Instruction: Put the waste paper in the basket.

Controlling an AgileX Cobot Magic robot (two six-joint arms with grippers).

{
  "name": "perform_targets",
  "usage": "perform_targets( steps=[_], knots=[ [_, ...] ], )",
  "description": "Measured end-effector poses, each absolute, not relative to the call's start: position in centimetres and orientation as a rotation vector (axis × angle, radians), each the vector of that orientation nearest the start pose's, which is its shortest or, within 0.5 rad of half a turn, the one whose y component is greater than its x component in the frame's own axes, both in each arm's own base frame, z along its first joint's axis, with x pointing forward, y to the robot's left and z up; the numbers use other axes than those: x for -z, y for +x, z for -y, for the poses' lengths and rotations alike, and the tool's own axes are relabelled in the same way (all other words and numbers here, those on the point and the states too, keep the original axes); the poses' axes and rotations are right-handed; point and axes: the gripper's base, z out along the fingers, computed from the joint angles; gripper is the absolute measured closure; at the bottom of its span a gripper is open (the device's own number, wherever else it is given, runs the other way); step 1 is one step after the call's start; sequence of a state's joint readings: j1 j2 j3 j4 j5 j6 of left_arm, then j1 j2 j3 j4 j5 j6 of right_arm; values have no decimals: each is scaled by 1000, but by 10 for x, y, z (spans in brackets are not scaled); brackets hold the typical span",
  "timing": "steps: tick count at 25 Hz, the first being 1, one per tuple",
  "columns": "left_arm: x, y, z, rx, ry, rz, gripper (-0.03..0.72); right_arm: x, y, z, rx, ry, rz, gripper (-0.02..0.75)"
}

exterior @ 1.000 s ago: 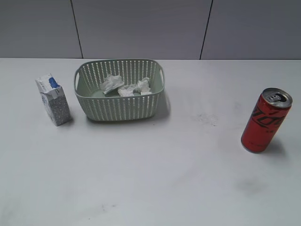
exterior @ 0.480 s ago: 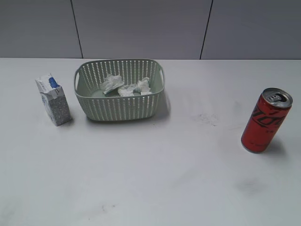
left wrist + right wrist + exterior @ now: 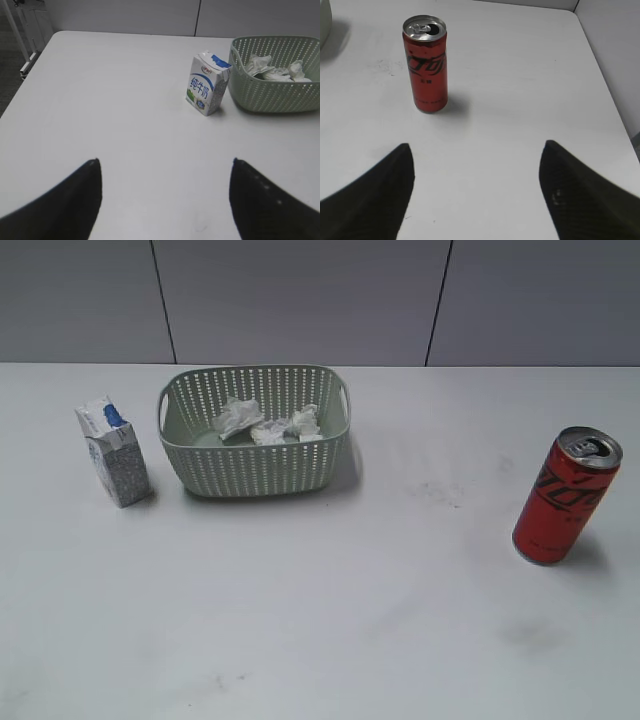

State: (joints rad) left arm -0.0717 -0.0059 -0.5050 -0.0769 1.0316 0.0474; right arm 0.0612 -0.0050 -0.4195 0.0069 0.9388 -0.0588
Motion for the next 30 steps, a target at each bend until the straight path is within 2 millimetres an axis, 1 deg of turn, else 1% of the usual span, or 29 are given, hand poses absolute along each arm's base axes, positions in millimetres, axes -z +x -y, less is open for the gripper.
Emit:
perform_targets(
  steps=[30],
  knots=[
    [-281, -6, 6, 107, 121, -2000, 100, -264, 8, -1, -10, -119, -1995, 148]
  ],
)
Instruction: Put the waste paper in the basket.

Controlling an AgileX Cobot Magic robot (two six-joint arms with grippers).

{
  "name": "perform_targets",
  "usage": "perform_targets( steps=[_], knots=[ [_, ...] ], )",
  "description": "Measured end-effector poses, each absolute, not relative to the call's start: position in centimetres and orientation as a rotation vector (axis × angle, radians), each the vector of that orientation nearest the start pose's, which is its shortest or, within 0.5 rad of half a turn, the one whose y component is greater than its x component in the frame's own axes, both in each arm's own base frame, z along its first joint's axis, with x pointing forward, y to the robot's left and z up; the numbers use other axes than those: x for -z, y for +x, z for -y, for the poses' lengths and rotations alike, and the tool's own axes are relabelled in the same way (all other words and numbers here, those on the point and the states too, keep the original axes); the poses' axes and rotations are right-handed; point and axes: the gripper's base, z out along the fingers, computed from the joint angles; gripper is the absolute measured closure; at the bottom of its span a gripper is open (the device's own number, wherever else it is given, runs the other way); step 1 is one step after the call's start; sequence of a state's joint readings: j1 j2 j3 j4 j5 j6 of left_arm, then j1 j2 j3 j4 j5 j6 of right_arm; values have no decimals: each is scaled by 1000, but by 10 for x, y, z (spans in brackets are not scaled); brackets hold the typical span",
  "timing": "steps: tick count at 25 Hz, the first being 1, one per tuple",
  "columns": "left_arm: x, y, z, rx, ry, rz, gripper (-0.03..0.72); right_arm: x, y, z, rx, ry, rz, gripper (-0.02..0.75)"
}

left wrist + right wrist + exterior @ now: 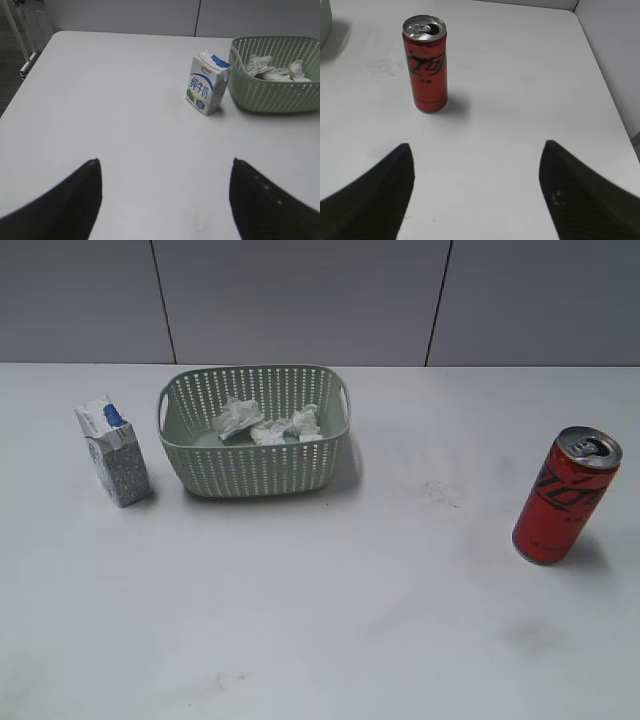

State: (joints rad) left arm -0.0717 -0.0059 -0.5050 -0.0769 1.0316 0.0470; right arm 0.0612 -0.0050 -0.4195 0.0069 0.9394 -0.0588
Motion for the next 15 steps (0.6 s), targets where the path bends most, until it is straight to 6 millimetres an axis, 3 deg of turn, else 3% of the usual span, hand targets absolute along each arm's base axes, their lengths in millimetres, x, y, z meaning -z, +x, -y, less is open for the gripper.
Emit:
perform_targets(
  steps=[15],
  knots=[
    [-281, -6, 6, 107, 121, -2000, 100, -264, 8, -1, -10, -119, -1995, 148]
  ],
)
